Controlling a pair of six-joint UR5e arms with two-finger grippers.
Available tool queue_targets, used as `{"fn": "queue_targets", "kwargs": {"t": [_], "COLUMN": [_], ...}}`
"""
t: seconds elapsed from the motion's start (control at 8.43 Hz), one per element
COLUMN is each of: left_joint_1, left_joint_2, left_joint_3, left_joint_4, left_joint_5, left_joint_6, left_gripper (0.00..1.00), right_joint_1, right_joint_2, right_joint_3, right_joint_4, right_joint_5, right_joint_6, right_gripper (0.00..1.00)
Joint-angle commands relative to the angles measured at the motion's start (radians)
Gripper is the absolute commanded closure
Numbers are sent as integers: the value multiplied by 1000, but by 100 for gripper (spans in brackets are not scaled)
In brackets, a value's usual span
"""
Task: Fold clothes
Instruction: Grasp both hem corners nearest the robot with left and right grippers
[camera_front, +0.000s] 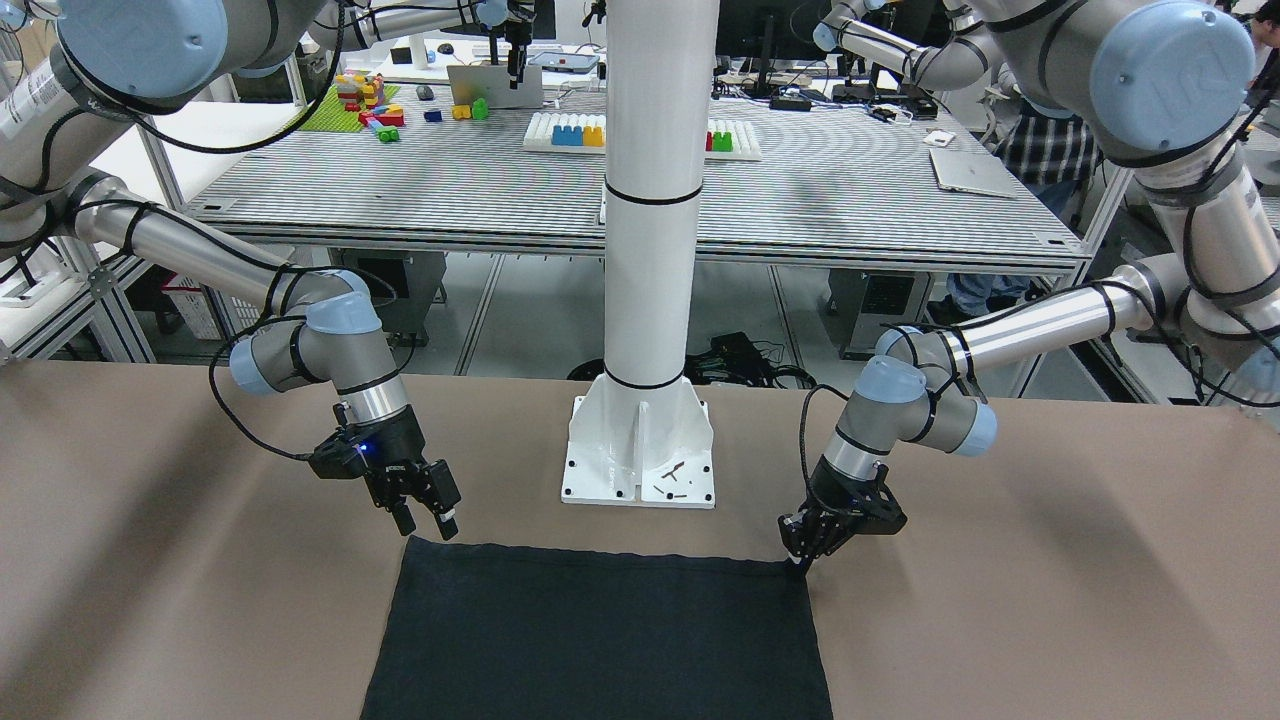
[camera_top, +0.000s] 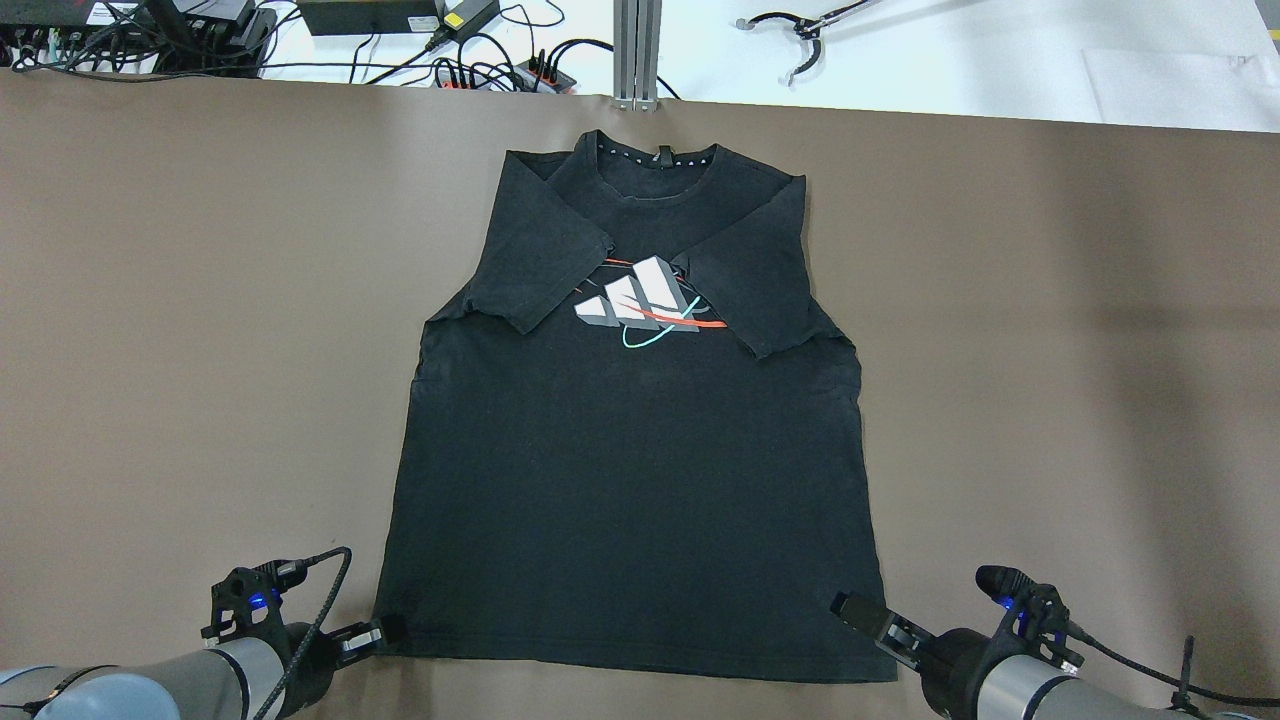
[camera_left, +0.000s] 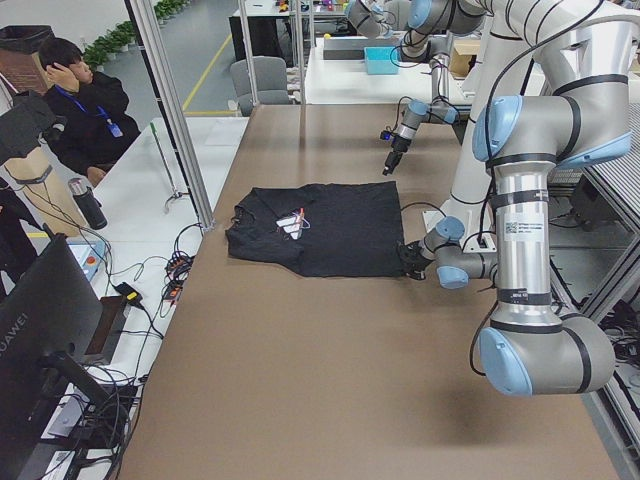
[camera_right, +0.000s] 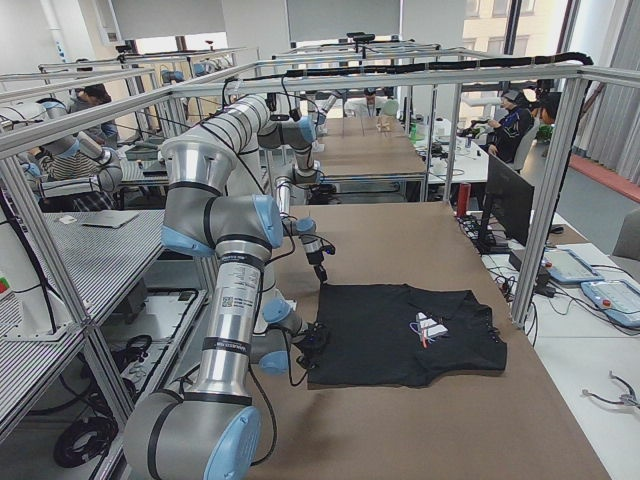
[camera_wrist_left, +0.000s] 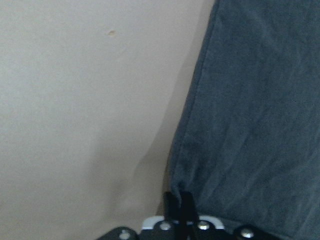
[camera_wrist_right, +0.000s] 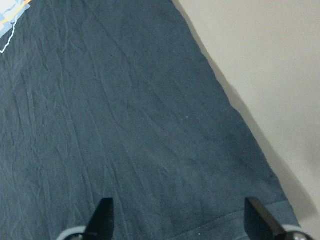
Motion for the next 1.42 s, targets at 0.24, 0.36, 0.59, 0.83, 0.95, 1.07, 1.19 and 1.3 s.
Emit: {"fn": "queue_targets", "kwargs": {"t": [0.24,0.36,0.59,0.83,0.95,1.07,1.19,1.3], "left_joint_1": [-2,-2,0,0,0,0,0,-2], "left_joint_2": [2,2,2,2,1,1,-1,-1], "left_joint_3": [-34,-32,-34,-34,-34,-34,-35,-40], "left_joint_4": [0,0,2,0,1,0,1,2], "left_joint_5": [-2,-2,0,0,0,0,0,-3], "left_joint_6": [9,9,9,9,9,9,10,10], "left_gripper": [100,100,100,100,100,100,100,100], "right_joint_1": [-6,-20,-44,-76,-90,-92,-94,-97], "right_joint_2": [-9,-9,-4,-3,0,-1,-1,-3], "right_joint_3": [-88,-96,-121,-120,-118,-116,-116,-115], "right_joint_4": [-9,-11,-11,-11,-9,-9,-9,-9], "right_joint_5": [-2,-4,-37,-72,-86,-89,-89,-91], "right_joint_6": [-12,-12,-12,4,11,15,12,12], "right_gripper": [8,9,12,31,48,68,89,100]}}
